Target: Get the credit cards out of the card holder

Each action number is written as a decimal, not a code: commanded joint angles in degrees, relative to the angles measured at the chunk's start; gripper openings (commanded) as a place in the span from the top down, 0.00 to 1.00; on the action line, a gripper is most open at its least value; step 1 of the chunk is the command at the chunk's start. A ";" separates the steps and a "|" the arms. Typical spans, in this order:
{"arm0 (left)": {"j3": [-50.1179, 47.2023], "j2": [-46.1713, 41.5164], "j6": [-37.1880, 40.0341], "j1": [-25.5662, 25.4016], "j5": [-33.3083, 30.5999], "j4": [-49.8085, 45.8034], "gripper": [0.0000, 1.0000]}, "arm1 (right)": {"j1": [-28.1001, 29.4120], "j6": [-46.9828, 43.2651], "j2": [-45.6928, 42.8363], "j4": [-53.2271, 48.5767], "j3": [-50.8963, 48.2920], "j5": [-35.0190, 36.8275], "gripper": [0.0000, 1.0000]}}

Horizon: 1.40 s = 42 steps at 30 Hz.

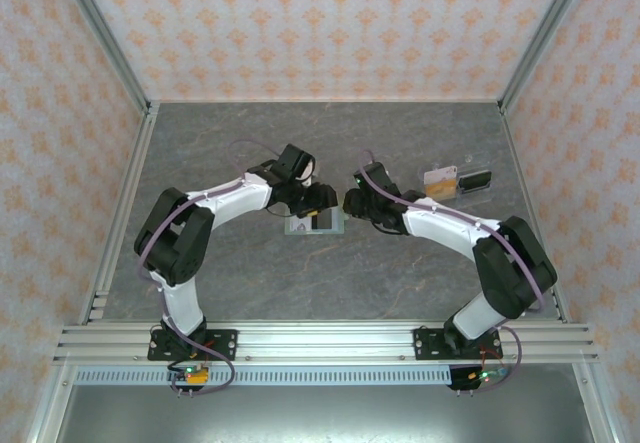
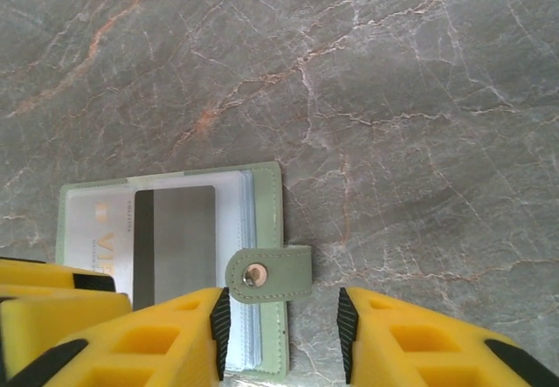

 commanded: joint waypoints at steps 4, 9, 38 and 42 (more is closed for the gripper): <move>-0.93 -2.16 -1.20 2.65 -6.22 -1.21 0.51 | -0.13 -1.81 3.44 2.86 1.69 -7.55 0.71; -7.29 -3.33 -2.30 5.66 -5.43 2.57 0.62 | 1.18 -2.45 7.08 3.65 3.55 -11.93 0.80; -9.20 1.05 -2.37 5.34 2.95 10.10 0.70 | 2.24 -4.42 7.46 9.25 1.85 -15.43 0.77; -9.24 1.23 -3.02 5.35 3.22 10.96 0.70 | 2.59 -4.75 9.80 5.98 4.22 -15.10 0.77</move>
